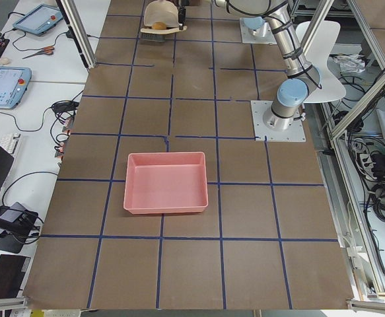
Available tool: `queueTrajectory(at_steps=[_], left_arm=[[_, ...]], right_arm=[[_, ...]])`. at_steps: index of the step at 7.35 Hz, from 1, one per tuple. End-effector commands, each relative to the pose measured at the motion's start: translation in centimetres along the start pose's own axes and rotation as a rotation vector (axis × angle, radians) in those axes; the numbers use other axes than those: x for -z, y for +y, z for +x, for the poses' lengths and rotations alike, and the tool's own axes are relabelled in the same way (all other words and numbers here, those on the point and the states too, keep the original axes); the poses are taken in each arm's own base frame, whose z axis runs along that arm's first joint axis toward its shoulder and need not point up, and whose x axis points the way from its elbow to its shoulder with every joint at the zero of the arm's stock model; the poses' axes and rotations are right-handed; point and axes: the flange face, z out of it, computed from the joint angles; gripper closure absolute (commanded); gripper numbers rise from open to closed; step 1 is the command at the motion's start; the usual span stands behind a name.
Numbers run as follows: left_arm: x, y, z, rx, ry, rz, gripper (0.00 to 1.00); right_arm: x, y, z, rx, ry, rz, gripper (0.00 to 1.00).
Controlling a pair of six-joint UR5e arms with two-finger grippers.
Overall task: Sweep and dump trash in nearest bin
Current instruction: 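Sweep the bread pieces with the left gripper's brush toward the held dustpan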
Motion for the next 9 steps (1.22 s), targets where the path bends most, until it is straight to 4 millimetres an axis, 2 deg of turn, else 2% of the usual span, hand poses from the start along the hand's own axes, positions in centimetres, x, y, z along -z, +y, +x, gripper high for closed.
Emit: queueTrajectory(at_steps=[1, 3, 4, 5, 7, 9], left_arm=[[-1.5, 0.4, 2.5, -0.020, -0.046, 0.024, 1.00], [-1.8, 0.9, 4.2, -0.037, -0.038, 0.029, 1.00], [-3.0, 1.0, 5.0, -0.049, -0.049, 0.019, 1.00], [-3.1, 0.9, 5.2, -0.050, -0.049, 0.021, 1.00], [-2.5, 0.6, 5.0, -0.035, -0.049, 0.036, 1.00], [-2.5, 0.5, 5.1, 0.066, -0.041, 0.047, 1.00]], right_arm=[[-0.2, -0.1, 0.0, -0.002, -0.001, 0.001, 0.96], [-0.2, -0.2, 0.0, -0.015, -0.001, 0.001, 0.96], [-0.2, -0.2, 0.0, -0.016, -0.002, 0.003, 0.96], [-0.3, -0.2, -0.1, -0.015, -0.003, 0.004, 0.96], [-0.7, -1.9, 0.3, -0.010, -0.010, 0.008, 0.96], [-0.9, -1.9, 0.3, -0.009, -0.013, 0.010, 0.96]])
